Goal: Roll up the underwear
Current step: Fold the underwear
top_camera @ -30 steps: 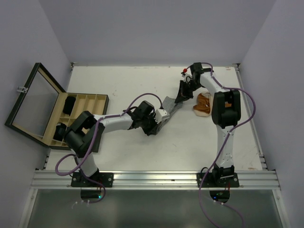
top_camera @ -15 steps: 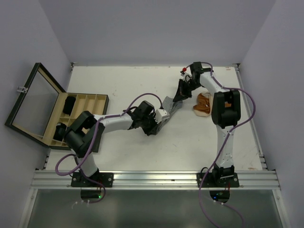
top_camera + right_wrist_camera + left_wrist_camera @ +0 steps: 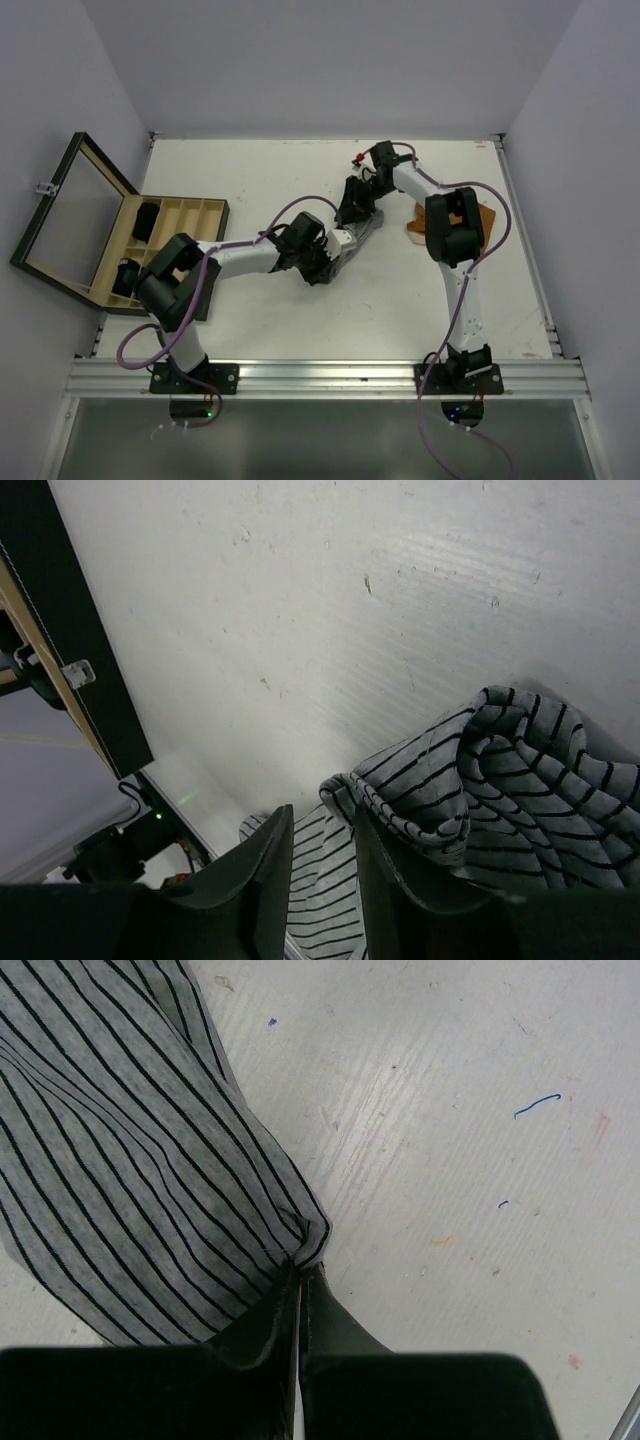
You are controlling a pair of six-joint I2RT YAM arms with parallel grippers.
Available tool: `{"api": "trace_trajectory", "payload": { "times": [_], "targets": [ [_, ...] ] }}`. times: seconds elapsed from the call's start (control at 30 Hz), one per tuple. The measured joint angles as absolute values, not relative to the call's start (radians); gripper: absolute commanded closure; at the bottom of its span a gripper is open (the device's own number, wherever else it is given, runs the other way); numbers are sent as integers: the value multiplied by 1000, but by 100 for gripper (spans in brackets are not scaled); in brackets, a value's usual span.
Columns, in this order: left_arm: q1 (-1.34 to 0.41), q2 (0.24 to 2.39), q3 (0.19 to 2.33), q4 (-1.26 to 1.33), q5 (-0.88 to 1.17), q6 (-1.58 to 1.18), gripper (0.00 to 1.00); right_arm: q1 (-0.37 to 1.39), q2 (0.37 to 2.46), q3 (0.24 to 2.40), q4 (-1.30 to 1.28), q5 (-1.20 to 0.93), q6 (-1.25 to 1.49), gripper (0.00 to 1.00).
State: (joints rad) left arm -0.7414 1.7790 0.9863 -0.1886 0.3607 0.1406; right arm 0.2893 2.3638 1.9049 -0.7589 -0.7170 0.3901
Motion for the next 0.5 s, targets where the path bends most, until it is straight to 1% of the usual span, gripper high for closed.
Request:
{"api": "trace_trajectory", "payload": {
  "times": [0.03, 0.1, 0.13, 0.3, 0.5],
  "targets": [
    [-741, 1779, 986, -189, 361, 141, 100, 294, 2370, 1902, -754, -721, 392, 58],
    [-741, 1779, 986, -189, 361, 140, 100, 297, 2373, 1892, -752, -722, 393, 53],
    [-741, 1779, 986, -189, 361, 141, 100, 297, 2374, 1891, -754, -722, 392, 48],
    [-741, 1779, 986, -189, 361, 140, 100, 286, 2375, 1891, -755, -723, 393, 45],
    [-741, 1779, 986, -189, 361, 141, 100, 273, 2368, 1895, -767, -729, 384, 47]
  ]
}}
